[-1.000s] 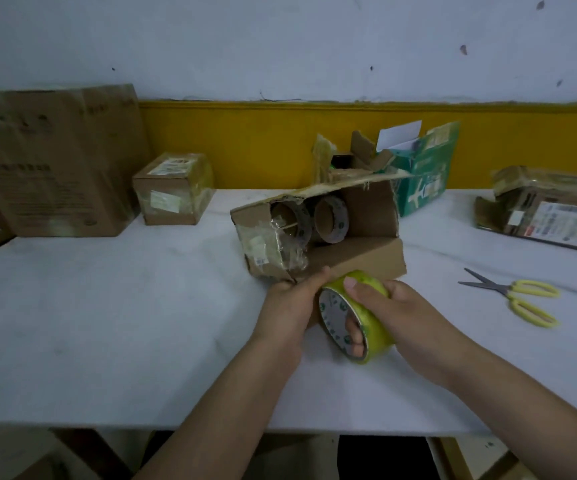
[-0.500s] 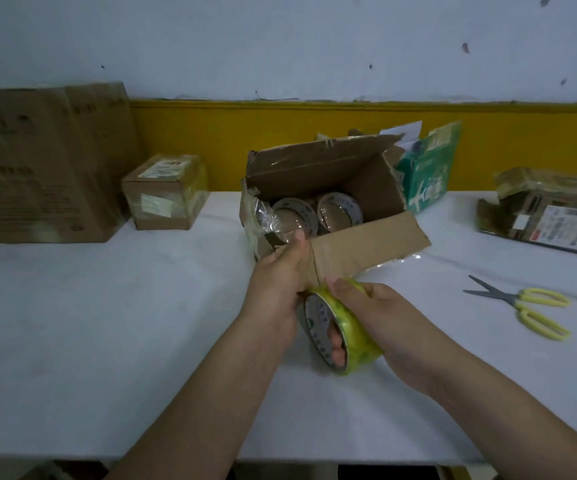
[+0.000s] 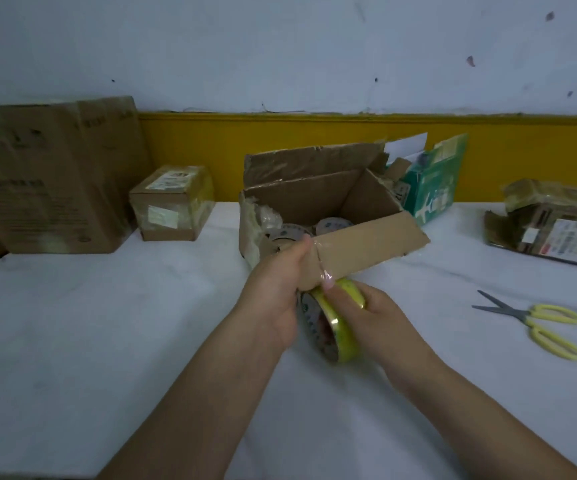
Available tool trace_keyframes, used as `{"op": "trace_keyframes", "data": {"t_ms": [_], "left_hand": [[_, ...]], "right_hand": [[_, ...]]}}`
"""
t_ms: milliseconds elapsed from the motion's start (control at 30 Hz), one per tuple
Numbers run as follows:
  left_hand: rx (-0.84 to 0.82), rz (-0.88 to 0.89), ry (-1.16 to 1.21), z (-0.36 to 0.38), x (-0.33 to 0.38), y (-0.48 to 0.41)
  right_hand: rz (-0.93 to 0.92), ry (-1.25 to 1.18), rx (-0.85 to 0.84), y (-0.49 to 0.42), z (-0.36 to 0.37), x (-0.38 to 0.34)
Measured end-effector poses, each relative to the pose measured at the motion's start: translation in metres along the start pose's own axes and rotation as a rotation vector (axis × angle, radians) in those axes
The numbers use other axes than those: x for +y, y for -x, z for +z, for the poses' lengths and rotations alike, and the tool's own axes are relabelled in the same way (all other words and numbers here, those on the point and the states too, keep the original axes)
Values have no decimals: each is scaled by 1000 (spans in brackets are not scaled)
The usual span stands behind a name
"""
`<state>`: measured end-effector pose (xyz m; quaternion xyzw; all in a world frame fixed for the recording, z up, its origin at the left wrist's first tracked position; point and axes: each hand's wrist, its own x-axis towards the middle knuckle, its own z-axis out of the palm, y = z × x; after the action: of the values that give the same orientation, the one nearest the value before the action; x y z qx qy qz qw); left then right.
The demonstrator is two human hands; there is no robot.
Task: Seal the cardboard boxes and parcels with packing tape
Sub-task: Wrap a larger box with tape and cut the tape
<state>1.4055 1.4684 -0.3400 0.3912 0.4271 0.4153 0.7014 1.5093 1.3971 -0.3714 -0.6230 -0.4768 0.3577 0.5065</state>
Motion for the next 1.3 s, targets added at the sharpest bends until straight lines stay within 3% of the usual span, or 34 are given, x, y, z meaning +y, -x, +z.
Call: {"op": "trace_keyframes", "data": {"t_ms": [100, 167, 233, 300, 333, 367, 400, 500, 600, 733, 867, 1133, 1300], "left_hand": [[-50, -89, -107, -6, 1, 3], [-8, -32, -303, -14, 1, 9], [181, 321, -759, -33, -7, 23], [434, 989, -1114, -53, -6, 47], [446, 1254, -1207, -60, -1, 54], [371, 1409, -1311, -63, 5, 53], [234, 1451, -1453, -65, 14, 43], [-182, 1344, -1804, -63, 38, 9], [-284, 1230, -1777, -56, 56, -3], [-328, 1234, -1713, -47, 72, -8], [-234, 1295, -1537, -50, 68, -17], [-215, 880, -869, -55, 61, -37], [-231, 927, -978, -58, 68, -41]], "right_hand": [[170, -271, -70, -10, -4, -3], [198, -315, -81, -15, -4, -6], [149, -280, -31, -20, -4, -3], [66, -275, 1, -22, -4, 0], [28, -257, 15, -20, -3, 0], [-8, -221, 32, -19, -2, -1], [-47, -184, 49, -18, -1, -1], [-163, -117, 90, -15, 4, -4], [-233, -133, 86, -16, 0, -6], [-296, -163, 40, -16, -7, -13], [-293, -296, -44, -16, -4, -20], [-396, -280, -112, -26, -13, -44], [-387, -321, -62, -39, -11, -55]]}}
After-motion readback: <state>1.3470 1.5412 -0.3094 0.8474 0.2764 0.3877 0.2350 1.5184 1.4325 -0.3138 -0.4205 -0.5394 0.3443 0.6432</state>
